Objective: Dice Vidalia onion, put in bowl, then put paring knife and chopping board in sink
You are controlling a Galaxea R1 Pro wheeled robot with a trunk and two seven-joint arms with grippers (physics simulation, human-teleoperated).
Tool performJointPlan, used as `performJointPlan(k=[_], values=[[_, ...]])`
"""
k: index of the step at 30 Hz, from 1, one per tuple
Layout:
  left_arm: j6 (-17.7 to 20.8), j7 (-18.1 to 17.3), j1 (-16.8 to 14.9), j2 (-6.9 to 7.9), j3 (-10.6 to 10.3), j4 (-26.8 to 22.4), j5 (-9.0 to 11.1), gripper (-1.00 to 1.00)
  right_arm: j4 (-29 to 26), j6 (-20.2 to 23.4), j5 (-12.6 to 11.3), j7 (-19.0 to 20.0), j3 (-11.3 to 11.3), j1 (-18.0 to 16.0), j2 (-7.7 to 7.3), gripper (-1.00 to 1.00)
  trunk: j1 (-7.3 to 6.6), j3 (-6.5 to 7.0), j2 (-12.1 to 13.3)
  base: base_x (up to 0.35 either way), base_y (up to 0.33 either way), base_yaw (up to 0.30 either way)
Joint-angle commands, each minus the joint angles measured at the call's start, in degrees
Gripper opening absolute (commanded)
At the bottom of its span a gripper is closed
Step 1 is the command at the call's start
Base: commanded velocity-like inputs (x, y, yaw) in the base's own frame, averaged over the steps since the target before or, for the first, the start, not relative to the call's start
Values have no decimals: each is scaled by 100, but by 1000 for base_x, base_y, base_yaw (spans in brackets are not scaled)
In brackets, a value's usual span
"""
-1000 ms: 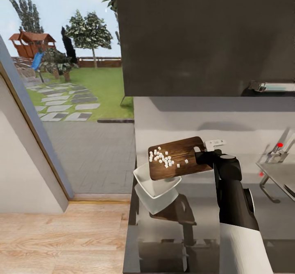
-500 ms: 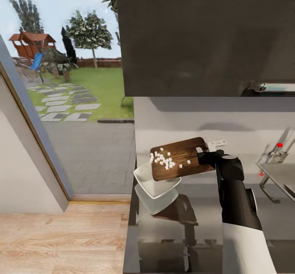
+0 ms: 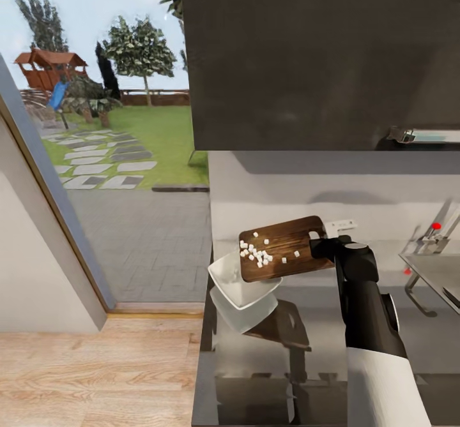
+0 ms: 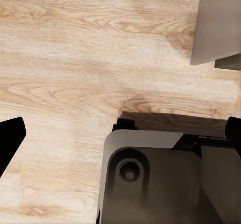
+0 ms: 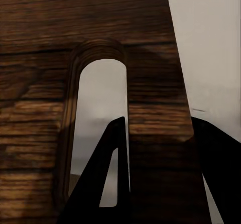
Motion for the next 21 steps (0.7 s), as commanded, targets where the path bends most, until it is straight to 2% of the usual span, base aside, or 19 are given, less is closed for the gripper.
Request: performJointPlan(k=[1,9,21], values=[[9,38,-3,6,-49,-9,53,100,-3,11,58,51,-10,-7,6,-100,4,-13,-13,0,0,0],[8,38,-3,7,-49,-9,53,100,0,11,58,-132,-7,-7,9,-100,4,-13,-13,0,0,0],[9,38,-3,7,-49,-8,53,100,0,3,55,-141,8,-7,19,-100,4,-13,-13,0,0,0]])
